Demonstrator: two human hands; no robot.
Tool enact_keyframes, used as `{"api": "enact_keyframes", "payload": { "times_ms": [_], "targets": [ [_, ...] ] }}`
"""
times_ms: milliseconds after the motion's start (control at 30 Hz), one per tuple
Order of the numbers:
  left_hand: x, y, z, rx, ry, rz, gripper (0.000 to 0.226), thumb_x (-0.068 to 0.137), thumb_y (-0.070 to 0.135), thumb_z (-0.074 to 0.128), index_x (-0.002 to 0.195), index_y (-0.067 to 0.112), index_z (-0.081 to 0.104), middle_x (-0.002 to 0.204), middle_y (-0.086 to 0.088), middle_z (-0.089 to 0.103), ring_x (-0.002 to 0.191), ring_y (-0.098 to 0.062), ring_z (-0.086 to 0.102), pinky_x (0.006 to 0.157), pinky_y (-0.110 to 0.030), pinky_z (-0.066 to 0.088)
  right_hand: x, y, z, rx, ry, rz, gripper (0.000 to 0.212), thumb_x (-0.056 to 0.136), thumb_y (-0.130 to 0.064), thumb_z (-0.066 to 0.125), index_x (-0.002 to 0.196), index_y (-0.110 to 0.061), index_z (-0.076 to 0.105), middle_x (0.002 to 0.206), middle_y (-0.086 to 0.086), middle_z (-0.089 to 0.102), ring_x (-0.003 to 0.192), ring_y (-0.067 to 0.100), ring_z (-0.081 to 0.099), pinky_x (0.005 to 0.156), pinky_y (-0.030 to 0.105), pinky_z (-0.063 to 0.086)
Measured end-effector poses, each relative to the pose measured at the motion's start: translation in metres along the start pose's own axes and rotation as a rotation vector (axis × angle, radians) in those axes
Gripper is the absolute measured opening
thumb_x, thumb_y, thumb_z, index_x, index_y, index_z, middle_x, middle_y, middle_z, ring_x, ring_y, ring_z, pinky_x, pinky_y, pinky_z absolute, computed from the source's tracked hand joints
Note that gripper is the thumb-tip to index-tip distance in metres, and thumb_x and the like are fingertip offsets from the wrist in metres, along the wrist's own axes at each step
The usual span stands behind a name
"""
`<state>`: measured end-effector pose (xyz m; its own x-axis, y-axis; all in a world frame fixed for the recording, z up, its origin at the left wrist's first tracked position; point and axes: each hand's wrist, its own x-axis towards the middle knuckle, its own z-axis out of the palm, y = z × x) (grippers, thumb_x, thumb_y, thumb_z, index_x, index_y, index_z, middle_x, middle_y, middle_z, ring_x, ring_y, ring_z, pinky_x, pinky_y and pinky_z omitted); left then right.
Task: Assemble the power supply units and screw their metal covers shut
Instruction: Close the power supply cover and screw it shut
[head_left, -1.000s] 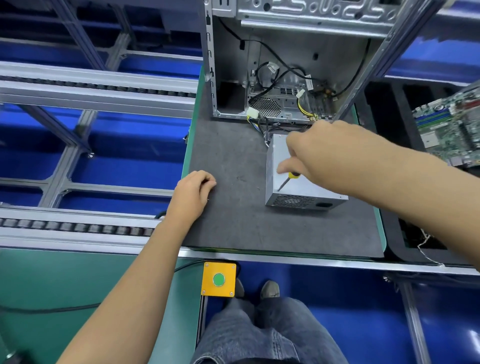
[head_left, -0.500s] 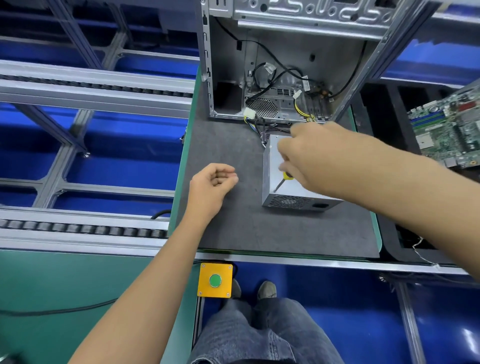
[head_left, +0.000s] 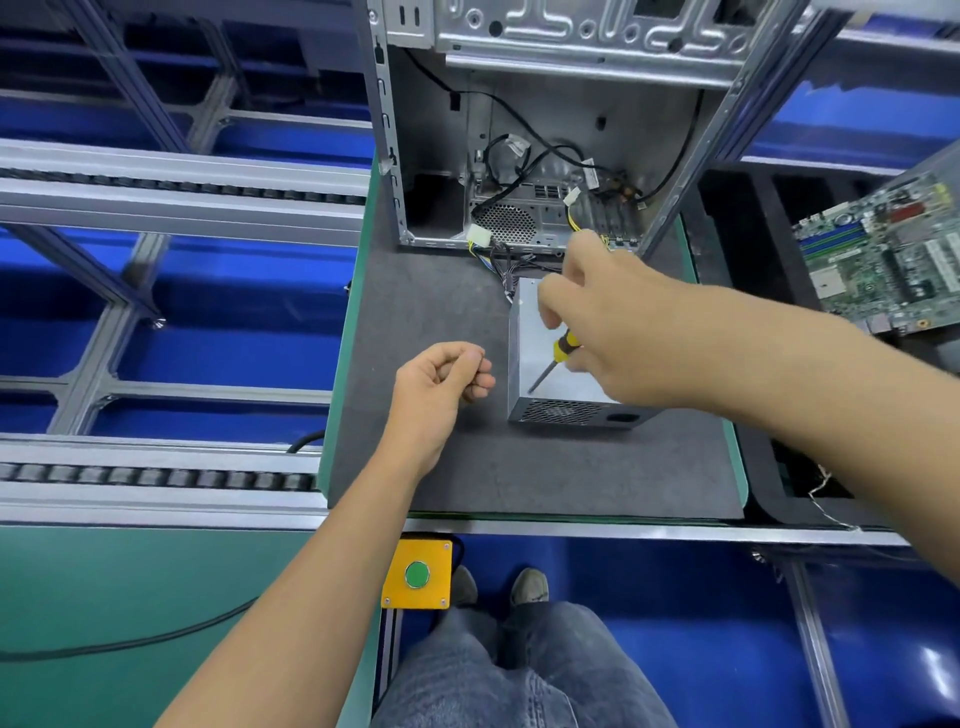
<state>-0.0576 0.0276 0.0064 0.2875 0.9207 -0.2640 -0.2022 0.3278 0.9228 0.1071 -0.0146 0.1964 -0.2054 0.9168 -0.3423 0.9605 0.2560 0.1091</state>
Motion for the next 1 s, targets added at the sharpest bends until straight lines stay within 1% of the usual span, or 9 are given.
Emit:
{"api": "enact_keyframes", "payload": {
  "times_ms": [67,167,233,367,533,633,733,833,1000],
  "targets": [
    [0.000,0.000,0.001,-0.022,-0.015,-0.019,0.008,0.096,0.007,0.062,0.097,0.010,0.070,0.081,-0.004,0.073,0.075,-0.015,0.067,0.069,-0.023,0.053,0.000,0.000,-0.002,0.021,0.008,-0.032,0.014,0.097,-0.016,0.053,0.108,-0.016,0.045,0.110,0.004,0.041,0.085,0.021,0.050,0.075,0.041,0.049],
    [0.000,0.002,0.004,-0.095,-0.012,-0.048,0.011,0.090,0.001,0.068,0.094,0.010,0.070,0.082,-0.007,0.075,0.075,-0.017,0.069,0.072,-0.024,0.055,0.001,-0.009,-0.002,-0.107,0.119,0.014,0.027,0.102,-0.043,0.045,0.093,-0.019,0.038,0.095,0.008,0.053,0.094,0.035,0.061,0.055,0.035,0.039],
    [0.000,0.003,0.006,-0.112,-0.022,-0.048,0.013,0.087,-0.002,0.070,0.094,0.010,0.071,0.084,-0.009,0.075,0.077,-0.018,0.071,0.072,-0.023,0.055,0.001,-0.012,-0.001,-0.062,0.113,0.020,0.036,0.098,-0.051,0.049,0.100,-0.016,0.042,0.095,0.011,0.055,0.095,0.037,0.061,0.060,0.036,0.041],
    [0.000,0.005,0.008,-0.160,-0.033,-0.045,0.017,0.087,-0.008,0.067,0.098,0.005,0.070,0.090,-0.013,0.075,0.085,-0.022,0.073,0.075,-0.025,0.057,0.003,-0.008,-0.002,0.042,0.085,-0.050,0.017,0.094,-0.015,0.055,0.108,-0.014,0.045,0.104,0.002,0.037,0.086,0.031,0.055,0.066,0.042,0.049],
    [-0.002,0.007,0.010,-0.217,-0.050,-0.075,0.014,0.089,-0.005,0.063,0.096,0.005,0.071,0.086,-0.012,0.075,0.080,-0.021,0.073,0.073,-0.025,0.058,0.006,-0.001,0.003,-0.007,0.242,0.081,0.036,0.102,-0.050,0.039,0.085,-0.019,0.044,0.068,0.000,0.033,0.080,0.038,0.057,0.053,0.033,0.029],
    [-0.004,0.007,0.010,-0.192,-0.057,-0.088,0.013,0.093,-0.001,0.061,0.095,0.006,0.071,0.081,-0.007,0.074,0.073,-0.015,0.071,0.068,-0.021,0.057,0.006,0.017,0.007,0.279,0.275,0.144,0.042,0.091,-0.057,0.055,0.072,-0.019,0.055,0.065,0.002,0.050,0.069,0.030,0.050,0.062,0.034,0.041],
    [-0.003,0.006,0.012,-0.251,-0.028,-0.124,0.015,0.098,0.005,0.055,0.093,0.006,0.069,0.077,-0.003,0.072,0.070,-0.013,0.069,0.066,-0.020,0.057,0.004,0.037,0.019,0.543,0.515,0.252,0.032,0.084,-0.038,0.069,0.063,-0.016,0.061,0.053,-0.006,0.057,0.057,0.019,0.046,0.060,0.026,0.039],
    [-0.003,0.006,0.013,-0.301,-0.032,-0.147,0.018,0.098,0.007,0.054,0.091,0.005,0.070,0.083,-0.008,0.074,0.077,-0.017,0.073,0.069,-0.023,0.058,0.005,0.047,0.039,0.963,0.716,0.511,0.037,0.087,-0.034,0.062,0.059,-0.012,0.054,0.043,-0.005,0.049,0.046,0.012,0.038,0.048,0.022,0.034],
    [-0.004,0.006,0.018,-0.355,-0.054,-0.158,0.019,0.088,0.006,0.062,0.081,0.010,0.080,0.086,-0.013,0.075,0.083,-0.021,0.075,0.072,-0.025,0.058,0.020,0.034,0.089,1.571,0.700,0.735,0.036,0.093,-0.028,0.058,0.061,-0.017,0.047,0.045,-0.007,0.044,0.041,0.012,0.032,0.044,0.023,0.027]
  ]
}}
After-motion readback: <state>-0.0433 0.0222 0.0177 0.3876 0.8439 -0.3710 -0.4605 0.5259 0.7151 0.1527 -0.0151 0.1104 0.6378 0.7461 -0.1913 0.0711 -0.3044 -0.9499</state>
